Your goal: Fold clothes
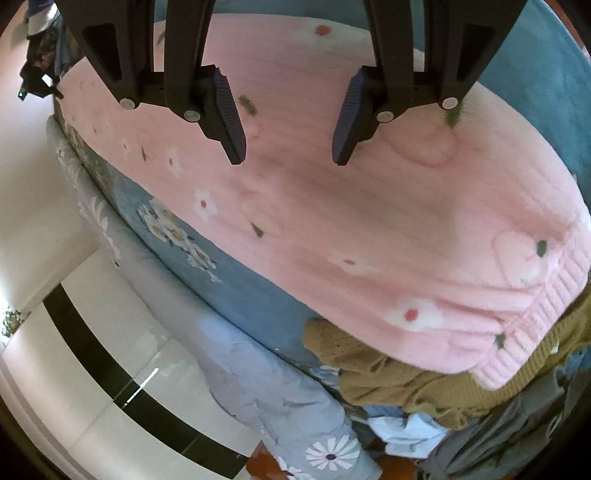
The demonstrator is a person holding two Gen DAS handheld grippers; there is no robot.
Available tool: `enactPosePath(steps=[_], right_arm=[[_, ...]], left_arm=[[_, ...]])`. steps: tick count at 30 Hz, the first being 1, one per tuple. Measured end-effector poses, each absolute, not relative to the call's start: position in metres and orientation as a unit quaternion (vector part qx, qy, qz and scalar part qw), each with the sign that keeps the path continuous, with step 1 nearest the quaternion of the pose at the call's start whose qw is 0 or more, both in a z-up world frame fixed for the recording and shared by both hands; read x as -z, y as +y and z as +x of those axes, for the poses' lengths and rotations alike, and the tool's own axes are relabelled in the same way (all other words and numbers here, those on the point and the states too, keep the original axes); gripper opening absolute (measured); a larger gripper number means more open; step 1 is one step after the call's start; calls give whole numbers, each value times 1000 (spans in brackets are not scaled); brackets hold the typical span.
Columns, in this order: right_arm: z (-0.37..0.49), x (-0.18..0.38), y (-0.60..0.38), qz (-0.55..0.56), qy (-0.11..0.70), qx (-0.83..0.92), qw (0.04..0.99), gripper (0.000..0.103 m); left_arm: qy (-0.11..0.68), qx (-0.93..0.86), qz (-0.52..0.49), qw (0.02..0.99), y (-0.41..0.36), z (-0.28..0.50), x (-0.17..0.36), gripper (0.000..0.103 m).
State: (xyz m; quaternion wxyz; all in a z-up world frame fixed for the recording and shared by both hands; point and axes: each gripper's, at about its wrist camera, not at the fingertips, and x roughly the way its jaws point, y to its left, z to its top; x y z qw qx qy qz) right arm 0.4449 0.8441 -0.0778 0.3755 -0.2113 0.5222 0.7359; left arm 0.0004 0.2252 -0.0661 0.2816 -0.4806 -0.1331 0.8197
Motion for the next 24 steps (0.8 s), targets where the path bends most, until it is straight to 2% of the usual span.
enactPosePath(steps=[3, 4, 11, 15, 24], right_arm=[[445, 67, 840, -221, 498, -745, 386, 32], [447, 62, 838, -225, 488, -748, 390, 35], [469, 59, 845, -297, 443, -717, 448, 37], [450, 69, 838, -375, 403, -729, 407, 37], [407, 72, 825, -424, 326, -755, 379, 37]], left_arm=[[-124, -819, -484, 282, 227, 4, 70, 53], [-122, -819, -485, 282, 227, 6, 71, 53], [-127, -817, -487, 281, 228, 9, 74, 55], [-121, -819, -487, 278, 235, 11, 74, 59], [-122, -816, -492, 278, 230, 17, 70, 59]])
